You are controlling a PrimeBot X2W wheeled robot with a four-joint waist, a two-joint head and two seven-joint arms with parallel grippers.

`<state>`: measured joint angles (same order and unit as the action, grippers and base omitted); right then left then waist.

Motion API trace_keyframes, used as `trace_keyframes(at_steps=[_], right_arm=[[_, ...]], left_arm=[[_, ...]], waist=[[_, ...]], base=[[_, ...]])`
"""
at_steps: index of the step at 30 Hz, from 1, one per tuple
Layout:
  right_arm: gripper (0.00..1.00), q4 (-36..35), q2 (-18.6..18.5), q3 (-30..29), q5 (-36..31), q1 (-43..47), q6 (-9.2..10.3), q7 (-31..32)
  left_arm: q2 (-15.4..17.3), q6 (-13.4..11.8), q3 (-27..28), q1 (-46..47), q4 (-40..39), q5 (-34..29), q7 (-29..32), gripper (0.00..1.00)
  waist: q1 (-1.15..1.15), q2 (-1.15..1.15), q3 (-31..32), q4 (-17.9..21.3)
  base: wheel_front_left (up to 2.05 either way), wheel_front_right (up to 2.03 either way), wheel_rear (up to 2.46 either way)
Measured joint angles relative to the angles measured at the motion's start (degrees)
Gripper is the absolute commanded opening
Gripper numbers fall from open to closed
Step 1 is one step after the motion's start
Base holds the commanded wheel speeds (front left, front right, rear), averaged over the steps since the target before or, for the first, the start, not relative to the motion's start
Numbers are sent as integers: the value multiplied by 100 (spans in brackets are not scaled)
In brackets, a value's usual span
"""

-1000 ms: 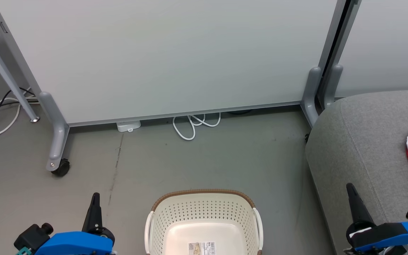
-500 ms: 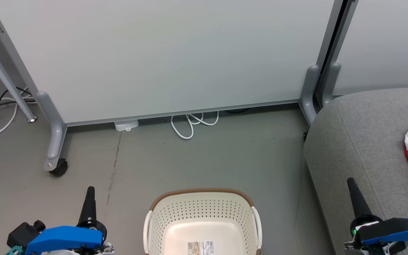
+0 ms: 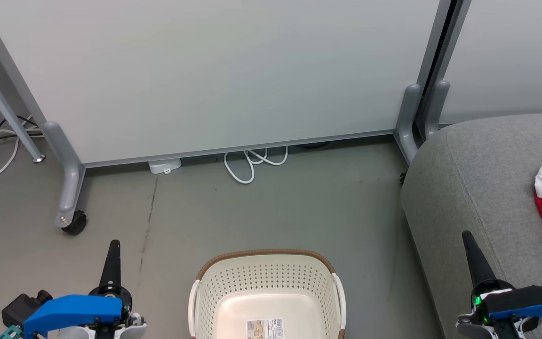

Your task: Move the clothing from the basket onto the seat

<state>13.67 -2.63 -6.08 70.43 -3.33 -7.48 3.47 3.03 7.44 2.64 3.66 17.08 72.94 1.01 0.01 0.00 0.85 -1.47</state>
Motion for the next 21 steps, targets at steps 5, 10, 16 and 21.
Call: trace_keyframes(at_steps=[5, 10, 16, 21], right_arm=[[0, 2, 0, -4, 264, -33, 0, 33], [0, 8, -1, -9, 510, -68, 0, 59], [0, 11, -2, -14, 799, -108, 0, 104], [0, 13, -2, -19, 1039, -121, 0, 148]], left_arm=[[-1, 0, 40, 20, -34, 237, 68, 0], [-3, 0, 79, 41, -65, 448, 129, 0], [-4, 0, 140, 75, -108, 713, 202, 0], [-5, 0, 190, 116, -142, 921, 261, 0]], waist=[[0, 0, -10, 15], [0, 0, -21, 30], [0, 0, -34, 48], [0, 0, -44, 63]], base=[[0, 0, 0], [0, 0, 0], [0, 0, 0], [0, 0, 0]])
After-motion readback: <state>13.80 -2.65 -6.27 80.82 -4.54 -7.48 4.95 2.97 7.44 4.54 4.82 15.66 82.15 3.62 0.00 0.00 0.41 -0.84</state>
